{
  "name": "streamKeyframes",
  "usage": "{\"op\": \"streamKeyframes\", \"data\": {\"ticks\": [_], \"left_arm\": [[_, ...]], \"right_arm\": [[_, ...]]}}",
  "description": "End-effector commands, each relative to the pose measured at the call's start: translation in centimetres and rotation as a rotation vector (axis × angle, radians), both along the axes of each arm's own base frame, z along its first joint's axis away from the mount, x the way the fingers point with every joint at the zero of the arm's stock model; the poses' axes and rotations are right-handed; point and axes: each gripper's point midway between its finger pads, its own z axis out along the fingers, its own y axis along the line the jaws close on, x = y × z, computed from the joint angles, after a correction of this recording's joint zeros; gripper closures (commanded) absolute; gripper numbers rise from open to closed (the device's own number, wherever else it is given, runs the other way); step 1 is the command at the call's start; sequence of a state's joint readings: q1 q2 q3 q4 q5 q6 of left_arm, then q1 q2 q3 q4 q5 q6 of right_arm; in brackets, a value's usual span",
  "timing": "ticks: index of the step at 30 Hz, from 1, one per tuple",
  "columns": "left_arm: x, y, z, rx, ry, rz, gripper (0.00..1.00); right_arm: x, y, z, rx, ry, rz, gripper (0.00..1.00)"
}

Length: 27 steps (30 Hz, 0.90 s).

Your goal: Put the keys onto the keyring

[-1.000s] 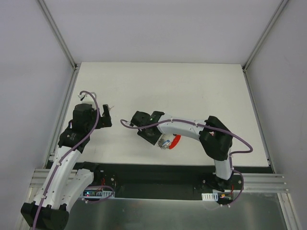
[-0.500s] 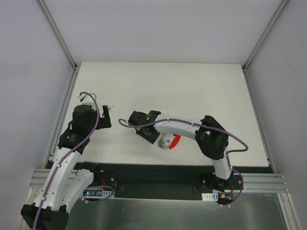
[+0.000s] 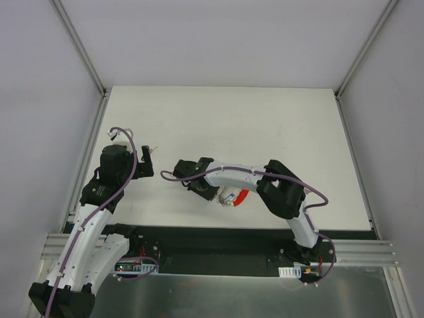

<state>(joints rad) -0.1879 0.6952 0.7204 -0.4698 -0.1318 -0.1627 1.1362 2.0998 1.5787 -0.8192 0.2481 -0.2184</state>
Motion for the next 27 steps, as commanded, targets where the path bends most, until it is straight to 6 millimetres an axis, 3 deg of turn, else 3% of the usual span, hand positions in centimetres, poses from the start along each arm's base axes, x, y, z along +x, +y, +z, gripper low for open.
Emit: {"op": "streamKeyframes", "data": {"ticks": [1,6,14,22,27], "left_arm": [[0.1,0.2,0.0,0.016,-0.009,-0.010,0.01],[0.1,0.1,-0.1,0.014,-0.009,-0.016,0.01],[0.1,-0.1,-0.2,0.012,-0.005,-0.023,0.01],[0.1,-0.1,-0.2,0.012,-0.006,-0.027,0.01],[0.1,-0.2,-0.2,0.011,-0.006,-0.032,0.01]], "right_arm": [[0.6,-0.1,1.0,-0.032,-0.052,0.002,0.85],[1.0,-0.6,1.5,-0.046,-0.090,-0.001,0.99],[1.1,0.7,3.5,0.145,-0.123,-0.012,0.99],[1.6,2.7,3.9,0.449,-0.096,-0.069,0.99],[1.8,2.4,3.1,0.560,-0.057,-0.112,0.99]]}}
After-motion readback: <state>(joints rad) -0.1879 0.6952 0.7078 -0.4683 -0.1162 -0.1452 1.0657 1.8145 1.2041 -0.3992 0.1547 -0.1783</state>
